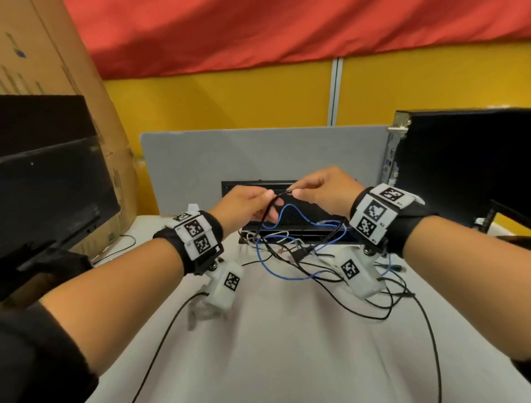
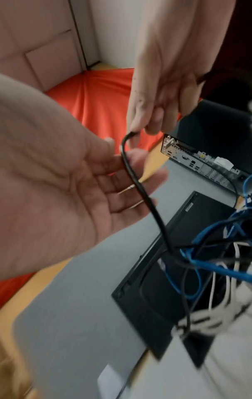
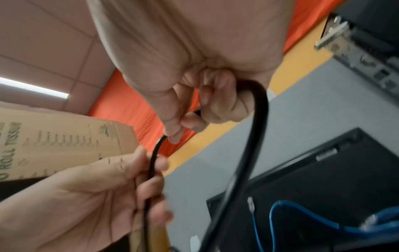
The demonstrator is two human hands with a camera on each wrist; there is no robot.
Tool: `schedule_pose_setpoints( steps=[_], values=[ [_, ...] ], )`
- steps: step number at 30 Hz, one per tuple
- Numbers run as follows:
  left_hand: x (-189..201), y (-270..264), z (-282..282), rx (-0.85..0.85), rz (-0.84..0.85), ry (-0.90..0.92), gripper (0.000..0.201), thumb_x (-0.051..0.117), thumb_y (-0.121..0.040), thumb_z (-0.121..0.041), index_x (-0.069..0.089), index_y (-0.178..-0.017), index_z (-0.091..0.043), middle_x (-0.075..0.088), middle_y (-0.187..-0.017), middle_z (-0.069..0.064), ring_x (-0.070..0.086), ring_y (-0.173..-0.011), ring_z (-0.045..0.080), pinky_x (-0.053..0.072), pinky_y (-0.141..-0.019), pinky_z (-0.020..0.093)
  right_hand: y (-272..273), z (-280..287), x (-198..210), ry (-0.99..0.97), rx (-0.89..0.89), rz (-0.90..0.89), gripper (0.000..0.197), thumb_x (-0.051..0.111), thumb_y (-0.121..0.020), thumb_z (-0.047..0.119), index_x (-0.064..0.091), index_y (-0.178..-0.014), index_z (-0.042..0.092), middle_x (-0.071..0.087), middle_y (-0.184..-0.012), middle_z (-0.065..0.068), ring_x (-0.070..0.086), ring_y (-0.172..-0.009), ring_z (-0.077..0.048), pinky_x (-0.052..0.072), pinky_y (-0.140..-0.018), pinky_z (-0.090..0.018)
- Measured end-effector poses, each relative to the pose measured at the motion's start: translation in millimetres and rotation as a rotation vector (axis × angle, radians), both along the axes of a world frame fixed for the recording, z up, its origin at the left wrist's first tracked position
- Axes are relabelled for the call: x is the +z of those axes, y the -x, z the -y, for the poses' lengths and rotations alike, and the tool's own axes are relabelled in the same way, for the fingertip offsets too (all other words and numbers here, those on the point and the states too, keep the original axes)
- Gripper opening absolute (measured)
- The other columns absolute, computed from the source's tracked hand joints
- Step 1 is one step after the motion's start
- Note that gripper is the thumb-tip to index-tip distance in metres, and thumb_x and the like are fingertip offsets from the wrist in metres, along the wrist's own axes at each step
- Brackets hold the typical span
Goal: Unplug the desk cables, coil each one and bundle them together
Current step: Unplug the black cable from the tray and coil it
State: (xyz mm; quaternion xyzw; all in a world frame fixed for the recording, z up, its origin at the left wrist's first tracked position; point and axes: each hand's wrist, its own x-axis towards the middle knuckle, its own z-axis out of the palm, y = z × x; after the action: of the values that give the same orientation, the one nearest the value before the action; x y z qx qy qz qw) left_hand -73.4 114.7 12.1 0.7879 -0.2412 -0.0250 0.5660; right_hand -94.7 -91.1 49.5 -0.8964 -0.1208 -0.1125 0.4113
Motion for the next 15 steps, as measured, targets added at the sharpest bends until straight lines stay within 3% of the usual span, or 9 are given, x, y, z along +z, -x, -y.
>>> schedule_pose_setpoints(
  steps=[2, 4, 7, 12, 15],
  values=[
    [11.5, -8.4, 18.4, -0.051, -0.057, 0.064, 0.033, 0.039, -0.105, -0.017, 0.063, -0.086, -0.005, 0.052, -0.062, 0.005, 0.054, -0.054, 0.021, 0.053, -0.064, 0.031, -2.7, 14.4, 16.7, 0.01, -0.037, 0.075, 0.01, 0.07, -0.087, 0.026, 0.077, -0.094, 0.027, 0.066, -0.072, 0.016, 0.055, -0.061, 0.008, 0.037, -0.051, -0.003],
    [16.9, -18.3, 32.3, -0.056, -0.053, 0.053, 0.032, 0.038, -0.105, -0.015, 0.058, -0.082, -0.006, 0.041, -0.058, 0.001, 0.038, -0.05, 0.014, 0.041, -0.054, 0.025, -3.6, 31.5, 30.9, 0.048, -0.072, 0.106, 0.009, 0.07, -0.087, 0.028, 0.077, -0.093, 0.027, 0.06, -0.055, 0.021, 0.052, -0.05, 0.006, 0.033, -0.044, -0.005],
    [24.5, -32.0, 48.9, -0.038, 0.0, -0.028, 0.031, 0.039, -0.104, -0.014, 0.059, -0.081, -0.008, 0.04, -0.057, -0.002, 0.034, -0.049, 0.009, 0.03, -0.053, 0.023, -4.9, 61.1, 45.8, 0.069, -0.134, 0.137, 0.006, 0.072, -0.086, 0.028, 0.077, -0.089, 0.026, 0.049, -0.038, 0.018, 0.046, -0.037, 0.004, 0.03, -0.038, -0.008],
    [40.0, -53.7, 73.1, 0.016, 0.113, -0.196, 0.033, 0.044, -0.103, -0.018, 0.063, -0.078, -0.013, 0.044, -0.059, -0.002, 0.036, -0.051, 0.008, 0.032, -0.056, 0.021, -6.0, 105.4, 49.6, 0.135, -0.262, 0.196, 0.013, 0.076, -0.079, 0.04, 0.078, -0.083, 0.028, 0.066, -0.073, 0.01, 0.058, -0.068, -0.003, 0.04, -0.055, -0.018],
    [48.4, -64.2, 88.8, 0.008, 0.18, -0.292, 0.034, 0.044, -0.103, -0.021, 0.061, -0.074, -0.018, 0.045, -0.061, -0.003, 0.038, -0.055, 0.009, 0.035, -0.058, 0.021, -7.7, 133.1, 47.3, 0.151, -0.365, 0.252, 0.012, 0.075, -0.08, 0.04, 0.077, -0.081, 0.029, 0.07, -0.081, 0.006, 0.061, -0.075, -0.007, 0.046, -0.064, -0.02]
  ],
)
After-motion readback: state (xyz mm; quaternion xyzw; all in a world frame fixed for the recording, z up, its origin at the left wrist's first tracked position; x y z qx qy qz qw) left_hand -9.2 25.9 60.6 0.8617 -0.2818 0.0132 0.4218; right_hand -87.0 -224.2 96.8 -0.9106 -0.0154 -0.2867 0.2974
